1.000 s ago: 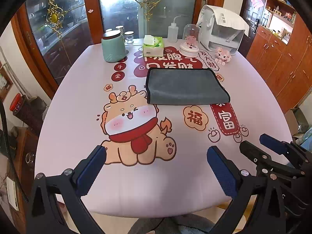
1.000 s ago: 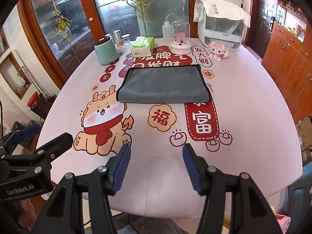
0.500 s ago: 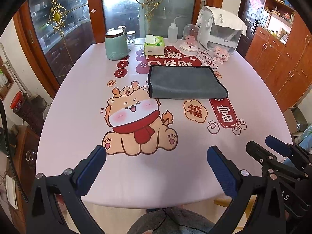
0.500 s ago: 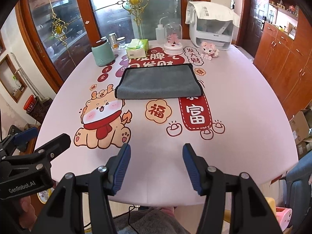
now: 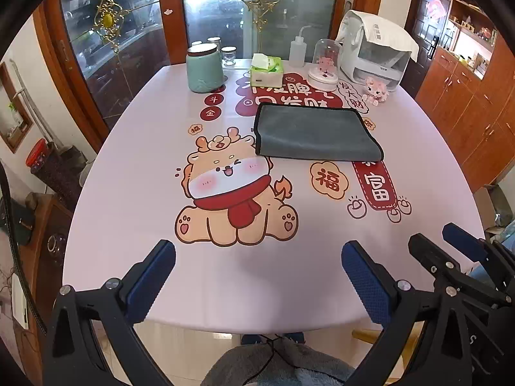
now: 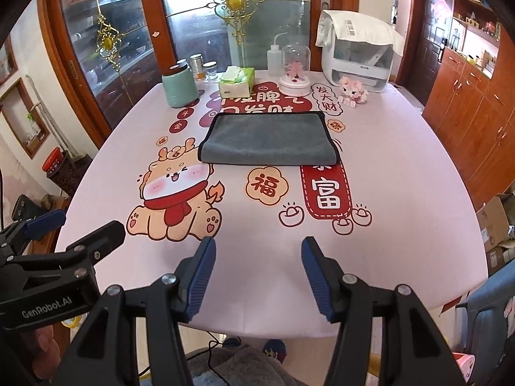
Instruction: Fold towel
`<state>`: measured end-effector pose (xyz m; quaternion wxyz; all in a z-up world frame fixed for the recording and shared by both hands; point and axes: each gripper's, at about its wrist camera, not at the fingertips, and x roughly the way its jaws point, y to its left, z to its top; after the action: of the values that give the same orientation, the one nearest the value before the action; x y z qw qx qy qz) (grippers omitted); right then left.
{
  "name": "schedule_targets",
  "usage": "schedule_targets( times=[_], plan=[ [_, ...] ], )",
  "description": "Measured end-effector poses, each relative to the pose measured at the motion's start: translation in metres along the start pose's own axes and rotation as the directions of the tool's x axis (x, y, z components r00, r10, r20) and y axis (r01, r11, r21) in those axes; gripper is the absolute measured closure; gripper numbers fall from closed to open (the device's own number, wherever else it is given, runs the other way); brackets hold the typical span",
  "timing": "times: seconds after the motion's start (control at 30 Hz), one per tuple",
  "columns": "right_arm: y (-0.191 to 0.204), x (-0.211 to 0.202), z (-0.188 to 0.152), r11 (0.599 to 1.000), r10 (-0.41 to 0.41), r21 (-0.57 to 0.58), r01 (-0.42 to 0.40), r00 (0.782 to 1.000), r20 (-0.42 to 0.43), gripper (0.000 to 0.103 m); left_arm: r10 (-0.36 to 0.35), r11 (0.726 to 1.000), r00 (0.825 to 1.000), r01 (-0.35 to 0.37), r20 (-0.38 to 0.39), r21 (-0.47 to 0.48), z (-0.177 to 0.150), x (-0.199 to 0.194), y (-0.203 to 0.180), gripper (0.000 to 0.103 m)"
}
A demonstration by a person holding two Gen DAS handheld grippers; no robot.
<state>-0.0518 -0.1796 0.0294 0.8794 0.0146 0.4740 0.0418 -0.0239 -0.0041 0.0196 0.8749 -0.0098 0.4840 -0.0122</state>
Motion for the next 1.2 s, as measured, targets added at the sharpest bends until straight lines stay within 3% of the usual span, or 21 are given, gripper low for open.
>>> schedule_targets(
  times=[1.2],
  plan=[
    [-0.005, -0.008, 0.005, 1.0, 0.023, -0.007, -0.023, 1.0, -0.008, 0.047, 0.032, 0.999, 0.999, -0.032, -0.018, -0.007, -0.003, -0.013, -0.006, 0.0]
  ],
)
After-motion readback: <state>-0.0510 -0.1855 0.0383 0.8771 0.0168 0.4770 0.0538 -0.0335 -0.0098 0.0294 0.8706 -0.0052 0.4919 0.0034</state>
